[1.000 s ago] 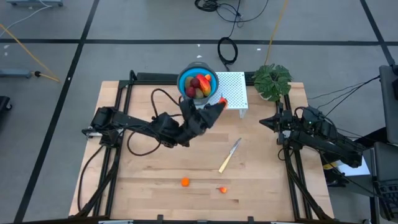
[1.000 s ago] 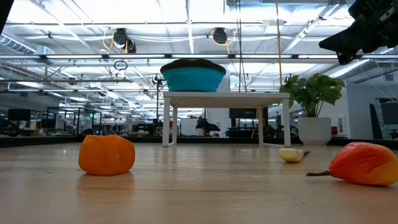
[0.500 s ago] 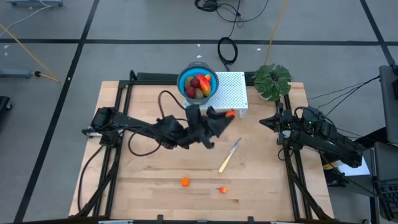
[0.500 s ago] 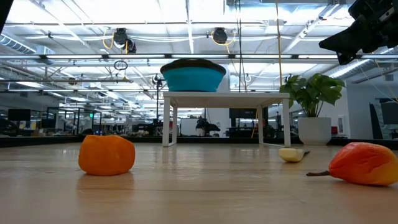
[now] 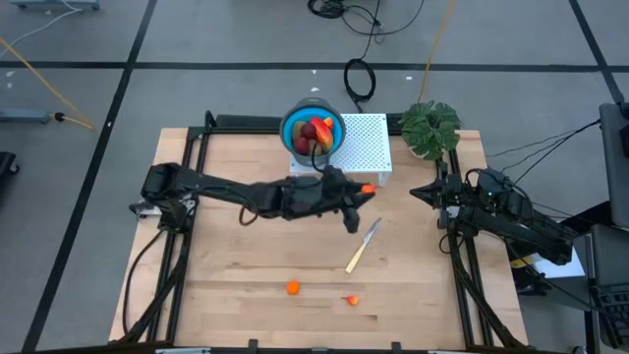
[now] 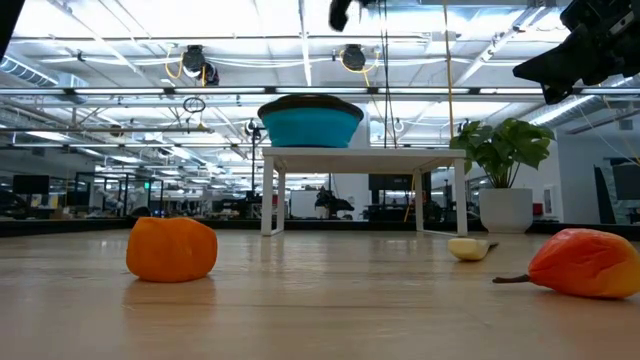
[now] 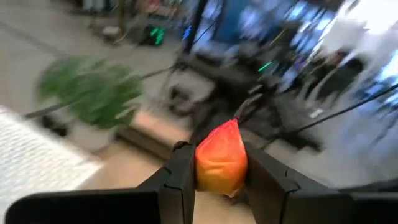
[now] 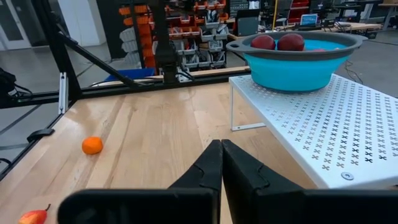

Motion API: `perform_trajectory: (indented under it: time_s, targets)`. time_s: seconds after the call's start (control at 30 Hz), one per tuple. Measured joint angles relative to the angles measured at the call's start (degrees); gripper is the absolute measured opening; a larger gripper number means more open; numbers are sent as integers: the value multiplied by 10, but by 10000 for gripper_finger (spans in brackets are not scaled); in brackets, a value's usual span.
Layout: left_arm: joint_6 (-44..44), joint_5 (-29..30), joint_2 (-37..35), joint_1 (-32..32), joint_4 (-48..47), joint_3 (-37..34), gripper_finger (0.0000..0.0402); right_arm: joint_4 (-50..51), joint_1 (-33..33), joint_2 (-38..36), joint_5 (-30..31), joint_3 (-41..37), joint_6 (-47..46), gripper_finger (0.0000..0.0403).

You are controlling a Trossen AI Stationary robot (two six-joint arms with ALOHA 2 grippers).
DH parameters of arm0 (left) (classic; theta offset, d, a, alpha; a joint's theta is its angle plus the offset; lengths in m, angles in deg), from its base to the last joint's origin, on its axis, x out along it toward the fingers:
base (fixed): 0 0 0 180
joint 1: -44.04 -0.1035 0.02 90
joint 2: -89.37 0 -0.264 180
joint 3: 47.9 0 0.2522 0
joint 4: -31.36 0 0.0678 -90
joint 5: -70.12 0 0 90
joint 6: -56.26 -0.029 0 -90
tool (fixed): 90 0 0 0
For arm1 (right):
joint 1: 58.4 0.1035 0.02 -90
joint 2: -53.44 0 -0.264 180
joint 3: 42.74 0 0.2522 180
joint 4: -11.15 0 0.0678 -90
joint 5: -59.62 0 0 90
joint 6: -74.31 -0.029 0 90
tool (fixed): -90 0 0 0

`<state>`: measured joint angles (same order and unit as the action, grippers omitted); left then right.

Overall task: Pick & Place Fruit
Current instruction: Put the orange peach into the blue strainer bowl on the shelf

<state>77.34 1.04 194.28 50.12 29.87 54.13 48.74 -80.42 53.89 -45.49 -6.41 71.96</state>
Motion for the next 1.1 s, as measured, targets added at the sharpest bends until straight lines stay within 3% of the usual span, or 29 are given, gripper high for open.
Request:
perform_trajectory:
  time_s: [0.17, 0.4, 0.57, 0.77, 0.93, 1.1]
  targets:
    - [-28, 41, -43, -33, -124, 0, 106, 0, 0, 0, 0, 0, 0, 4]
    - [-144, 175, -100, -81, -233, 0, 106, 0, 0, 0, 0, 0, 0, 4]
    - [-174, 248, -113, -126, -287, 0, 106, 0, 0, 0, 0, 0, 0, 4]
    - [-98, 239, -113, -196, -357, 0, 106, 0, 0, 0, 0, 0, 0, 4]
    - [36, 165, -113, -249, -422, 0, 106, 0, 0, 0, 1, 0, 0, 4]
    - [103, 93, -107, -273, -488, 0, 106, 0, 0, 0, 1, 0, 0, 4]
